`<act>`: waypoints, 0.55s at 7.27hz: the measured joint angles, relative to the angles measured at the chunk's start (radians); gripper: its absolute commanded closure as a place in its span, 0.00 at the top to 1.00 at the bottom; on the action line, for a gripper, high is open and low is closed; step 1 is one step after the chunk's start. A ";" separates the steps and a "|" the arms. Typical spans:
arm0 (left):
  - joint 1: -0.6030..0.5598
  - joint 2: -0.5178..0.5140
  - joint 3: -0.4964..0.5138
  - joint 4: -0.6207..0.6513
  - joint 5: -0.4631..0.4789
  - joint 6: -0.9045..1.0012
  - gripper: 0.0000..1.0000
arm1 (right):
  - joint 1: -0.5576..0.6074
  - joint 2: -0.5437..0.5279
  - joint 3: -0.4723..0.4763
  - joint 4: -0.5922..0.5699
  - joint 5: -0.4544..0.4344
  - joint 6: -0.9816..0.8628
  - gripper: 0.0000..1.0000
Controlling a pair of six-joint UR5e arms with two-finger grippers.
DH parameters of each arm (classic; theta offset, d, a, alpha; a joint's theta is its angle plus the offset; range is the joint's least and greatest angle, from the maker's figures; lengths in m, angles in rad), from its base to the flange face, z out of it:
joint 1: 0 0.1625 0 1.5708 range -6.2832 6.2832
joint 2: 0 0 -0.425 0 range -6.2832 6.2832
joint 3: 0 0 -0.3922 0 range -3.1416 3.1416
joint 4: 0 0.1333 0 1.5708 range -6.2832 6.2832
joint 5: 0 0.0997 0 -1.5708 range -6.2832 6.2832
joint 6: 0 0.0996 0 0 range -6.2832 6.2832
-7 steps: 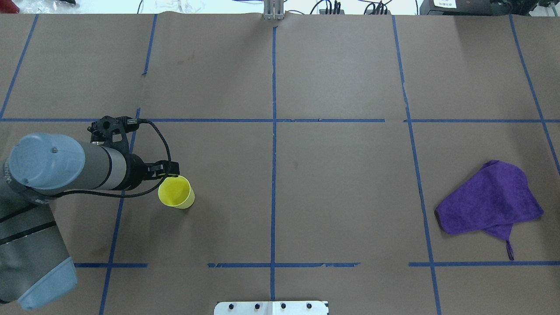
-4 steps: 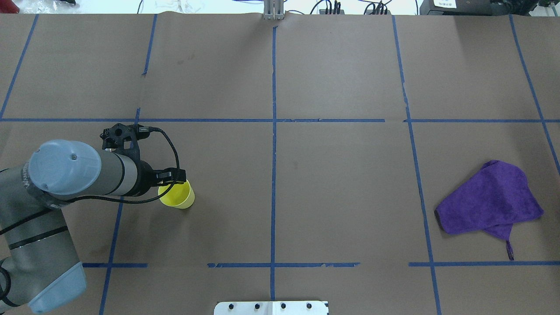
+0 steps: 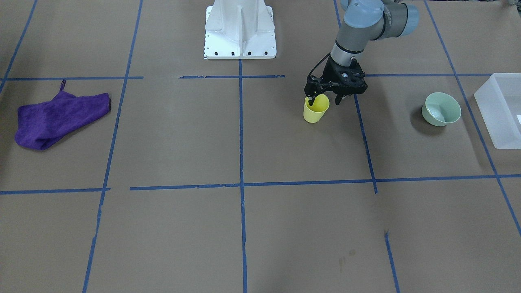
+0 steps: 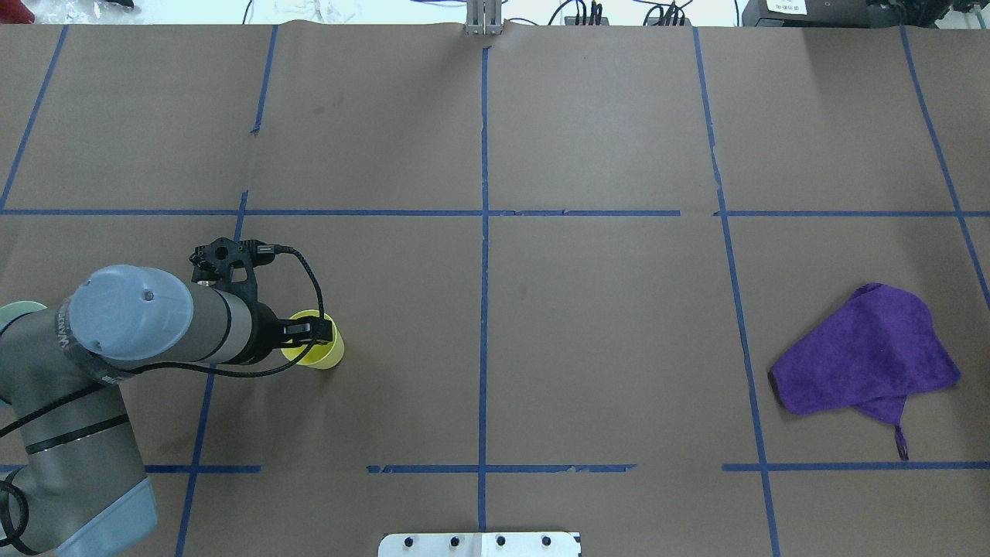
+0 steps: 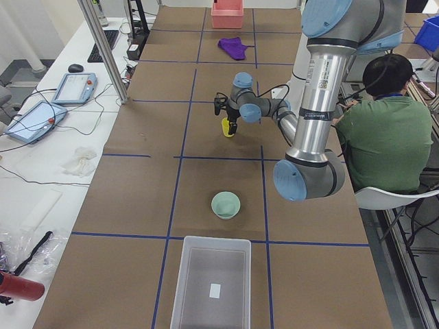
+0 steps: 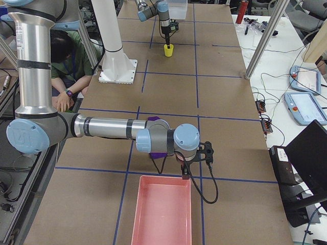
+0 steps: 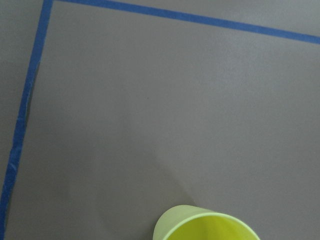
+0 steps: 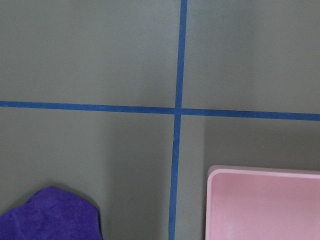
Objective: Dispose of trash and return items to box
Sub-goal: 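Close the left gripper on the yellow cup rim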
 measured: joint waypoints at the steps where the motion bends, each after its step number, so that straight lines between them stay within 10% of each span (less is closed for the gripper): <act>1: 0.003 0.001 0.002 0.001 -0.001 0.000 0.00 | 0.000 0.000 0.001 0.000 0.001 0.000 1.00; 4: 0.001 0.003 0.004 0.003 -0.001 -0.001 0.00 | 0.000 0.001 0.007 0.000 0.004 0.001 1.00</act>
